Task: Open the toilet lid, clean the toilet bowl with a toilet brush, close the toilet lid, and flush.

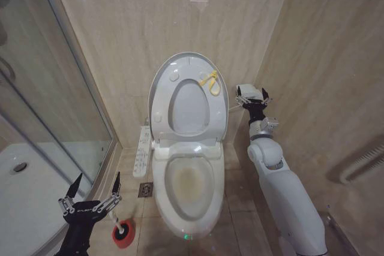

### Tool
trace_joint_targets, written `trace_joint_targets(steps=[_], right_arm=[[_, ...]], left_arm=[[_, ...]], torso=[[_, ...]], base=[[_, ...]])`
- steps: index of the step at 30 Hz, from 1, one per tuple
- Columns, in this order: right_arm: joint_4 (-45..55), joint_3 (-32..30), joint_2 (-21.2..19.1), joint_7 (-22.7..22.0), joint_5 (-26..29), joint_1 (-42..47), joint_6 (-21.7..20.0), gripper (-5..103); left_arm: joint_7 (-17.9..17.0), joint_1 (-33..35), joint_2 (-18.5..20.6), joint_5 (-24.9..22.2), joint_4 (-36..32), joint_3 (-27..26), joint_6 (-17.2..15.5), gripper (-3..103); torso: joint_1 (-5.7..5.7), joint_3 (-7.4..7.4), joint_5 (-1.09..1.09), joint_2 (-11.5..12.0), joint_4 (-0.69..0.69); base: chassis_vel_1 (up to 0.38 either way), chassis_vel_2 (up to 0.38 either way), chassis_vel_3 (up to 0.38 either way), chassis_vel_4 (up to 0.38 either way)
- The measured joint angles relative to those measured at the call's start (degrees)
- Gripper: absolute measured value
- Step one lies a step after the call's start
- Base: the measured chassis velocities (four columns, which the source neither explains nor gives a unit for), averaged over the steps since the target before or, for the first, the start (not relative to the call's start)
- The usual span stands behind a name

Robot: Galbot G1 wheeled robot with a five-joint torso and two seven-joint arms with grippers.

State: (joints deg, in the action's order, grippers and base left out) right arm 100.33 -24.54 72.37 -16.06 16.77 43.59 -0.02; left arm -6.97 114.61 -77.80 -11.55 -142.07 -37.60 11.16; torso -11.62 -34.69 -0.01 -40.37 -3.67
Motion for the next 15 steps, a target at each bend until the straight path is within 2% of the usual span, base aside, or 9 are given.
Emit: trace_joint_targets(steps=[2, 4, 7, 10, 15], right_arm=[[0.05, -0.31, -0.27, -0.81, -1.40, 0.44, 0.11, 100], [0.52, -1.08, -0.81, -1.40, -3.37, 1.26, -0.08, 100], [1.10, -1.60, -1.71, -1.53, -4.76, 2.03, -0.22, 100], [1.78, -1.65, -3.20, -1.20, -5.25, 2.45, -0.65, 100], [1.73, -0.04, -5.46, -0.80, -5.41, 0.67, -2.76, 100]], left_arm=[[0.00, 0.00, 0.00, 0.00, 0.00, 0.00, 0.00, 100], [0.00, -0.01, 0.01, 0.00, 0.00, 0.00, 0.00, 100], [0.00, -0.01, 0.01, 0.00, 0.00, 0.00, 0.00, 100], [0.00, 0.00, -0.01, 0.00, 0.00, 0.00, 0.00, 100], [0.00, 0.01, -0.01, 0.00, 0.00, 0.00, 0.00, 100]], torso=[[-0.03, -0.01, 0.02, 0.01, 0.06], [-0.07, -0.03, -0.01, 0.02, -0.02], [-0.07, -0.03, 0.02, 0.03, -0.03], [-0.04, -0.01, 0.02, 0.02, 0.04], [0.02, 0.02, 0.02, -0.01, -0.03]], base=[[-0.190, 0.179, 0.207, -0.192], [-0.176, 0.179, 0.109, -0.166], [-0.124, 0.132, 0.041, -0.119], [-0.012, 0.040, 0.016, 0.028], [0.037, -0.069, -0.024, 0.053]])
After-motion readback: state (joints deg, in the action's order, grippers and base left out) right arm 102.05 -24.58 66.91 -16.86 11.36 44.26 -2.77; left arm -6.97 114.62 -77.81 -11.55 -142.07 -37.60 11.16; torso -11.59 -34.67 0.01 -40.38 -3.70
